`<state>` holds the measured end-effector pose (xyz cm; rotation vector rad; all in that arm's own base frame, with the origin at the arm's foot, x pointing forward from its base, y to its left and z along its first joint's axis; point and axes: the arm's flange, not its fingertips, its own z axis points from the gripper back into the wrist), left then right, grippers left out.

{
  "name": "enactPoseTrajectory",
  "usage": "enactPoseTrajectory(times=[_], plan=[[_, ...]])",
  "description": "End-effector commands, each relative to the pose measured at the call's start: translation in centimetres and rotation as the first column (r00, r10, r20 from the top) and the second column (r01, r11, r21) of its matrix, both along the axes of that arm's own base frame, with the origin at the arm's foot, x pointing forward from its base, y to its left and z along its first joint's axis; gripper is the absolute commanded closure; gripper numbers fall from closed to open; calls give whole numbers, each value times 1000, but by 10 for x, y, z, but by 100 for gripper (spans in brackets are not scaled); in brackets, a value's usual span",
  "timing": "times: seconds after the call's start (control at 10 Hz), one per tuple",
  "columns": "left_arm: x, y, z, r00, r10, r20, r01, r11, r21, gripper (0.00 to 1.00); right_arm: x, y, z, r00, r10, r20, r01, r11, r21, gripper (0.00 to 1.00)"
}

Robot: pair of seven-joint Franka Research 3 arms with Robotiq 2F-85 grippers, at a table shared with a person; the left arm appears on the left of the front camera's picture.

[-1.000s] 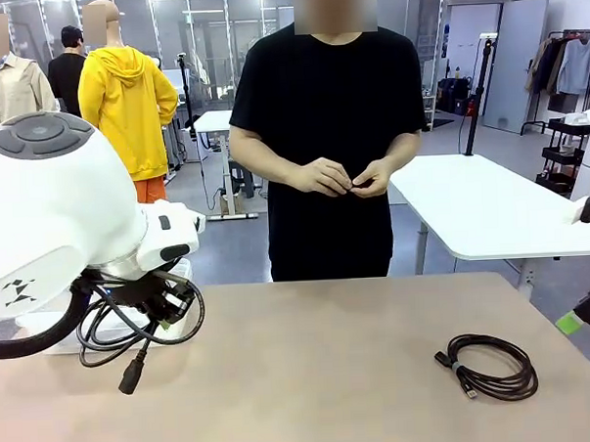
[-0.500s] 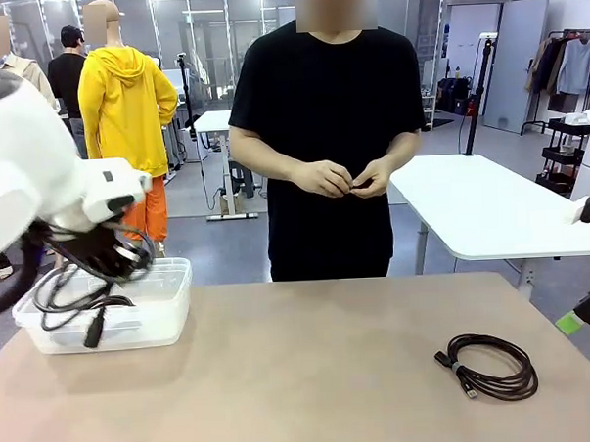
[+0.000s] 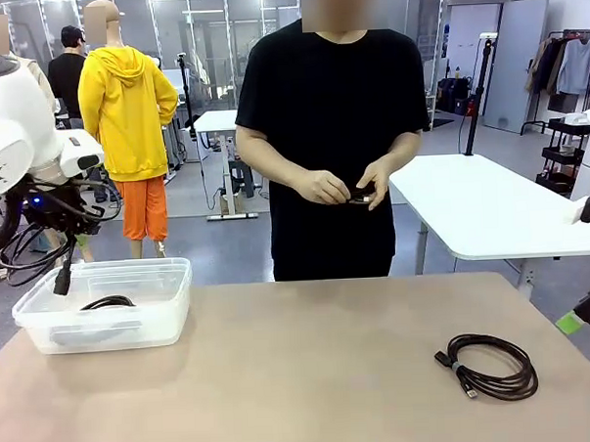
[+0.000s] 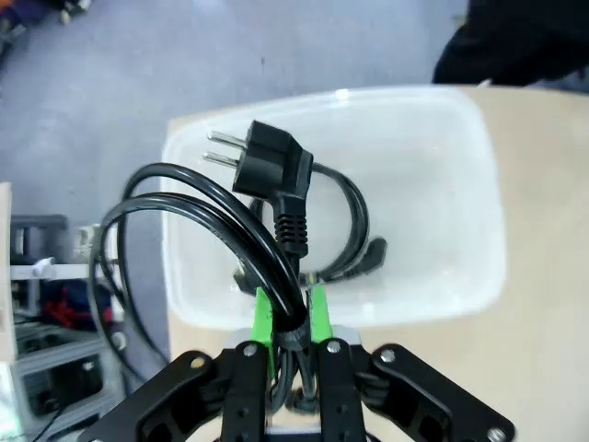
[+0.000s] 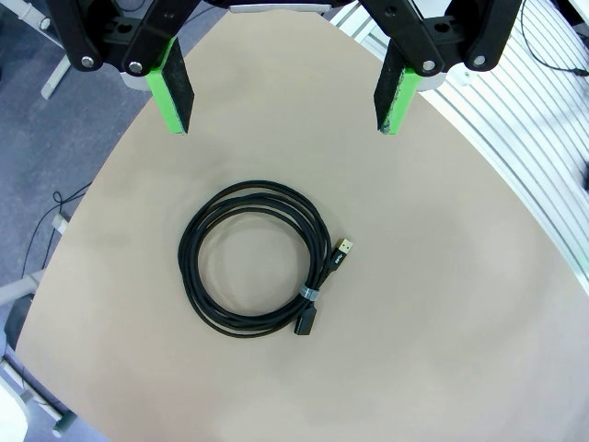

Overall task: Organize and store the cables.
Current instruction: Place the Power Cable into the Organizing box.

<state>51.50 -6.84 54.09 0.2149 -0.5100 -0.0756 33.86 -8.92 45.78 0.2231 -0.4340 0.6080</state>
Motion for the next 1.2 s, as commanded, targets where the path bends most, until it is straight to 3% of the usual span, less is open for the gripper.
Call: enactPoseTrajectory(times=[0.0, 0.5, 0.9, 1.1], plan=[[48, -8, -9, 999, 42, -12, -42, 999, 5, 82, 1, 1, 0, 1000, -14, -8, 14, 1000, 6, 0], [101, -8, -77, 982, 185, -47, -184, 982, 30, 82, 1, 1, 0, 1000, -14, -8, 14, 1000, 6, 0], [107, -12, -146, 952, 265, -154, -262, 964, 39, 82, 1, 1, 0, 1000, -14, -8, 14, 1000, 6, 0], [106, -18, -162, 948, 262, -180, -256, 965, 55, 82, 1, 1, 0, 1000, -14, -8, 14, 1000, 6, 0]])
